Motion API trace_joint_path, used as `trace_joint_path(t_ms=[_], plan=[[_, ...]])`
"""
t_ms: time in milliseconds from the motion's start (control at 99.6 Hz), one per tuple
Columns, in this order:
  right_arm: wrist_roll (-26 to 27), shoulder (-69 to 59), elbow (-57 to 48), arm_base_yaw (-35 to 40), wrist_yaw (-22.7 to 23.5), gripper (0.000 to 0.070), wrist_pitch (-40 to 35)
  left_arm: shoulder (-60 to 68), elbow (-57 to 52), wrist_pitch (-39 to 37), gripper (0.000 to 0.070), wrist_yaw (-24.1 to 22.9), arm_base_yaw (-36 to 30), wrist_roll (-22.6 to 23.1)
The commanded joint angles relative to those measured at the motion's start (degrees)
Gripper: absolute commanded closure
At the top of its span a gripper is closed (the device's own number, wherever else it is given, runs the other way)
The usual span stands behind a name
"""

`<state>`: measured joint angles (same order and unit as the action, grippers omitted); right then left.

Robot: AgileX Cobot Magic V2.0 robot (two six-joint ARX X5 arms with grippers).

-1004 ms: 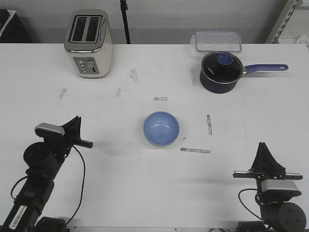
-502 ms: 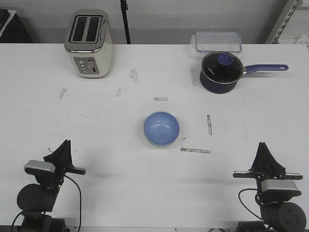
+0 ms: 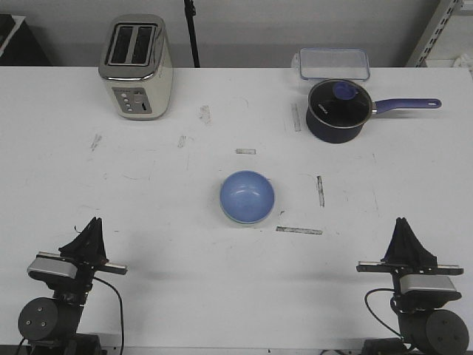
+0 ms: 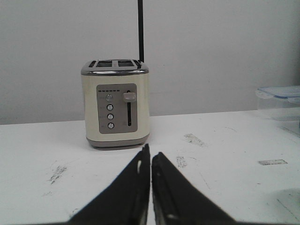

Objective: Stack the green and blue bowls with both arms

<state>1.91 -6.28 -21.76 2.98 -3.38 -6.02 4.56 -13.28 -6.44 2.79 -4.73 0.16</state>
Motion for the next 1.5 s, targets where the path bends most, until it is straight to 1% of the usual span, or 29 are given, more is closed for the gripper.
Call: trace_joint_path(t_ms=[0,131,241,382,542,773,854,1045,1487], plan=[[-0.2,0.3,-0.3,0.0,0.0,0.069,0.4,-0.2,-0.4,-0.9,0.0699,-0.3,0.0,0.5],[-0.2,0.3,-0.3,0.0,0.0,0.069,0.4,-0.4,0.3,-1.4,0.0699,-0.6,0.0,0.8],[-0.2,0.3,-0.3,0.0,0.0,0.069,0.4,-0.7,2.4,-1.4,0.0699,-3.4,0.4,0.5],[-0.2,0.3,-0.3,0.0,0.0,0.0691,0.4,-2.0,5.4,-1.3,0.0699,-3.8,1.4,0.4],[-0.2,0.3,-0.3,0.0,0.0,0.0691,0.4,-4.0,7.6,-0.9,0.0699,-6.0,2.0,0.5],[-0.2,0.3,-0.3,0.0,0.0,0.0691,0.4,-4.4,10.6,-1.5,0.0697,-5.6,2.6,0.5],[-0.2,0.3,-0.3,0.0,0.0,0.069,0.4,-4.4,12.6,-4.3,0.0697,-5.6,2.6,0.5],[-0.2,0.3,-0.3,0.0,0.0,0.069,0.4,-4.4,12.6,-2.6,0.0697,-5.6,2.6,0.5],[-0.2,0.3,-0.3,0.0,0.0,0.069,0.4,-4.4,12.6,-2.6,0.0697,-5.6,2.6,0.5]])
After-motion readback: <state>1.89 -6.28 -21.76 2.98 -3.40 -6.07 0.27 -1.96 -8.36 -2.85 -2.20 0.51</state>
